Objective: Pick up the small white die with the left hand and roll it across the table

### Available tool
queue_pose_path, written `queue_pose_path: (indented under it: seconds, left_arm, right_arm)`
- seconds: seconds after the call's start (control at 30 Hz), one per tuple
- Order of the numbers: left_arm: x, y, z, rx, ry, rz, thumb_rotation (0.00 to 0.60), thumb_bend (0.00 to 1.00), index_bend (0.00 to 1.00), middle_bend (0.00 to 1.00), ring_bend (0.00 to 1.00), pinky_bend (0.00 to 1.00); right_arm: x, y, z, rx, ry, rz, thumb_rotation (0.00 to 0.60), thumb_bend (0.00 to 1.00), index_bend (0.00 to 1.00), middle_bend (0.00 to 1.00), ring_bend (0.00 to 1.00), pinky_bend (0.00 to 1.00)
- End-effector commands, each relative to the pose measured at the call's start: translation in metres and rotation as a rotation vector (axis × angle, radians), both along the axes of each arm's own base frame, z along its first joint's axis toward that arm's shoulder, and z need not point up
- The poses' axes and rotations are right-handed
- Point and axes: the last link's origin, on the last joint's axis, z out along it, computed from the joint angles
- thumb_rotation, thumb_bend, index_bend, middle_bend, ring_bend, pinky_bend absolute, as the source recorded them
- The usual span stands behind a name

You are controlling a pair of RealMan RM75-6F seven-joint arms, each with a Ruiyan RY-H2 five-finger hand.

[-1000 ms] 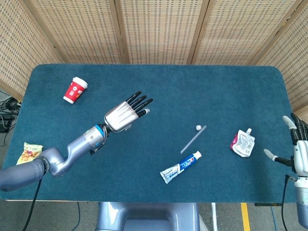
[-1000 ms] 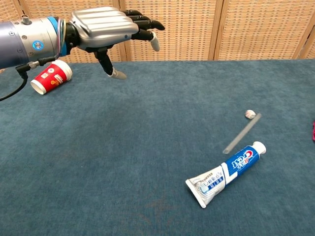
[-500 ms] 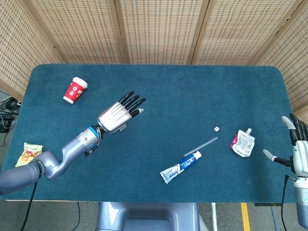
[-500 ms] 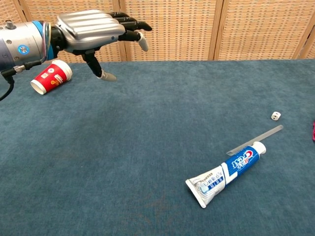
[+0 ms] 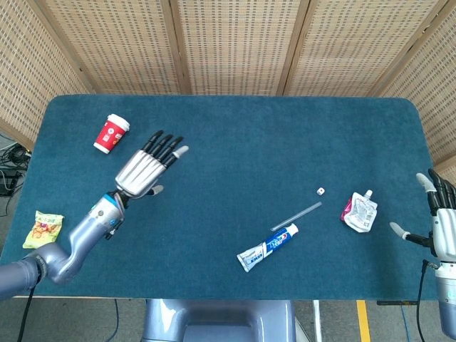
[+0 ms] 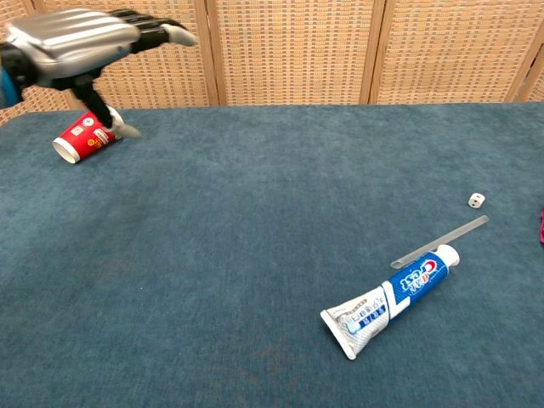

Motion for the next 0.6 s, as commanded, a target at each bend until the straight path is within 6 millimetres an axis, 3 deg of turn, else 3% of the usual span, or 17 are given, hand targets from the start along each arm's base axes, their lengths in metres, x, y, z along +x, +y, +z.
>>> queue_pose_path:
  seconds: [0.03, 0.27, 0.6]
  left_arm:
    - [-0.043, -0.034, 0.016, 0.076, -0.048, 0.187, 0.6, 0.01, 0.0, 0.0, 0.0, 0.0]
    - [-0.09, -0.081, 0.026, 0.121, -0.119, 0.376, 0.6, 0.0, 0.0, 0.0, 0.0, 0.0]
    - [-0.128, -0.13, 0.038, 0.181, -0.15, 0.427, 0.6, 0.0, 0.0, 0.0, 0.0, 0.0]
  right_arm:
    - [0.0, 0.001, 0.0, 0.008, 0.012, -0.011, 0.6, 0.1, 0.11, 0.0, 0.0, 0.0]
    - [0.001, 0.001, -0.002, 0.027, 0.08, -0.034, 0.6, 0.1, 0.05, 0.0, 0.0, 0.0]
    - [0.013, 0.002, -0.014, 0.056, 0.145, -0.007, 0.6, 0.1, 0.05, 0.0, 0.0, 0.0]
